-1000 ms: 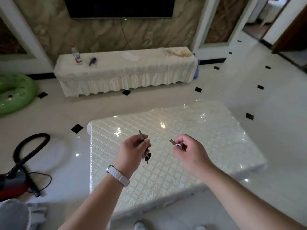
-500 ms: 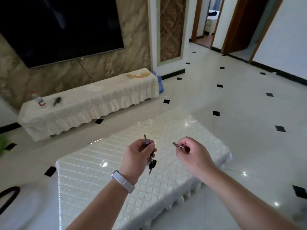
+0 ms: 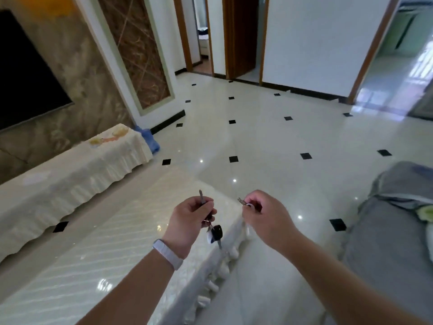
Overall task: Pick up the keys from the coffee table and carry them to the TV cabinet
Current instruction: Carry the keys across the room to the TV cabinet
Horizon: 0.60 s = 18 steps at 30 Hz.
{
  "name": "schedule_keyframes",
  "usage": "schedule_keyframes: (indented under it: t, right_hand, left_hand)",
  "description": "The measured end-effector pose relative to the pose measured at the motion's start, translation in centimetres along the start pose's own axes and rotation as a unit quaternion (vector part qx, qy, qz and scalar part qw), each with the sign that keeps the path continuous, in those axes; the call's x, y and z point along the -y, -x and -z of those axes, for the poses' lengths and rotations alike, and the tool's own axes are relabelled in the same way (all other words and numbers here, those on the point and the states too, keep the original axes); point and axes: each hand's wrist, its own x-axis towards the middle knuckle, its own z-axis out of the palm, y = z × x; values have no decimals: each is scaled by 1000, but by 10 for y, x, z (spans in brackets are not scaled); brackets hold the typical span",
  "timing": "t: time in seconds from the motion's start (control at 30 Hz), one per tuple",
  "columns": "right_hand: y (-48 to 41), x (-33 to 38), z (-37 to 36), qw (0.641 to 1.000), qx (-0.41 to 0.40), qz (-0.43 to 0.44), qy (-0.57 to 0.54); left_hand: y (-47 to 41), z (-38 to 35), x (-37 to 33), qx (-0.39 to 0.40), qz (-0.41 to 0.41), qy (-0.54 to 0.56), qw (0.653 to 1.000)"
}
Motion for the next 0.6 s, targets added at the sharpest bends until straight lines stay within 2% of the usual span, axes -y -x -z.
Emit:
schedule_keyframes:
  t: [0.33, 0.5, 0.6]
  right_hand:
    - [-45, -68, 95, 987, -118, -109, -20]
    - [-106, -108, 118, 975, -158, -155, -17]
    - [-154, -123, 128, 966, -173, -185, -57]
  left_hand:
    - [-87, -134, -15, 129, 20, 36, 991]
    - [-156, -183, -8, 175, 44, 58, 982]
    - [-213, -207, -12, 189, 48, 70, 978]
